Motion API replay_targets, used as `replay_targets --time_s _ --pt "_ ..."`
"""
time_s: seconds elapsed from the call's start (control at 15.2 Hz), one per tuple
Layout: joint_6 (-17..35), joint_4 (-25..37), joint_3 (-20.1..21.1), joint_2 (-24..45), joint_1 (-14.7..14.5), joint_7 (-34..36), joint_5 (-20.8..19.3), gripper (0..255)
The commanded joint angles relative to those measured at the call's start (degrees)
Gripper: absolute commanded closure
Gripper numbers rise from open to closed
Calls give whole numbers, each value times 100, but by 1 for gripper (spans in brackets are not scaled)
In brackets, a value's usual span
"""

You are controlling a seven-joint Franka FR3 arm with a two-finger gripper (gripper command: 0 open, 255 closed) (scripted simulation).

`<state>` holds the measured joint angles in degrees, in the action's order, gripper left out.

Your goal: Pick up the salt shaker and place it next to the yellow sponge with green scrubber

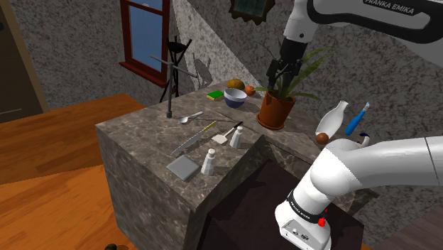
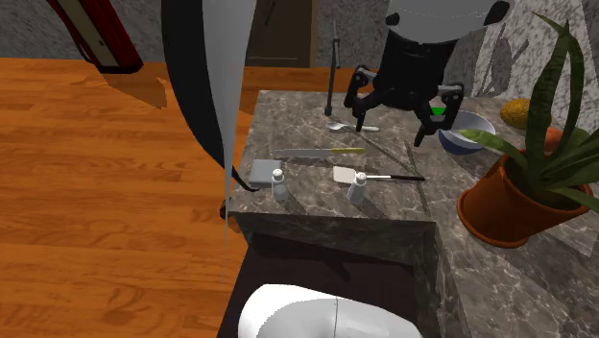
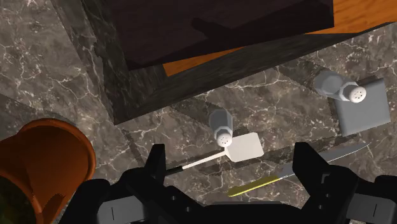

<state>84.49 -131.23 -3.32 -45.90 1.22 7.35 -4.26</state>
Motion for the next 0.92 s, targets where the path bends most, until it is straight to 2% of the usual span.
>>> replay_targets --time_s 0.0,0.46,0.86 --pt "0 0 0 0 0 0 0 0" --pt "1162 -1347 684 -500 -216 780 441 0" --pt "2293 -2227 1382 -530 -494 1474 867 0"
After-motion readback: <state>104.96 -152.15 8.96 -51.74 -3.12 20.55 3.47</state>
